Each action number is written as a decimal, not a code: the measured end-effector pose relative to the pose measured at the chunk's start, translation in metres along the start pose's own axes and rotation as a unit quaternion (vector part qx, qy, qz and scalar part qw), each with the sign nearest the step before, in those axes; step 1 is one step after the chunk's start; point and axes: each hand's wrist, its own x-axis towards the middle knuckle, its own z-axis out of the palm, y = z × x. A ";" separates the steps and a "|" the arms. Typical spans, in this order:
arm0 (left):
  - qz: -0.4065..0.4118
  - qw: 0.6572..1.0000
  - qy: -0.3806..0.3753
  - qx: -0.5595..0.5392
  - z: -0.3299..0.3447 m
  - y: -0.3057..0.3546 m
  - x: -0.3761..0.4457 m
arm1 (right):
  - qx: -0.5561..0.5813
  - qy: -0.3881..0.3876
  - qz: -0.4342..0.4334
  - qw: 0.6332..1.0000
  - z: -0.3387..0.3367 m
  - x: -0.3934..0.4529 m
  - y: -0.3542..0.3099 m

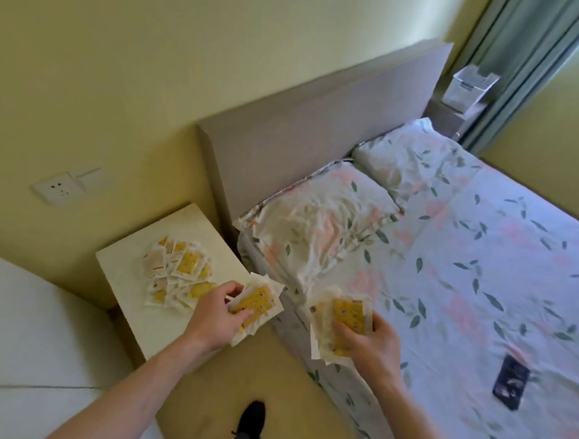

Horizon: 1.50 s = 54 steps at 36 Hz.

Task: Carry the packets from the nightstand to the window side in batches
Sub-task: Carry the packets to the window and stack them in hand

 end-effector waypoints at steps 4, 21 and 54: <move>0.041 0.998 -0.036 0.036 0.040 0.031 -0.029 | 0.010 0.040 -0.010 0.999 -0.065 -0.033 0.032; 0.191 0.958 -0.206 0.057 0.323 0.217 -0.265 | 0.049 0.196 -0.013 0.979 -0.404 -0.232 0.238; 0.338 0.861 -0.380 0.013 0.857 0.524 -0.589 | 0.133 0.414 0.047 0.899 -0.926 -0.434 0.530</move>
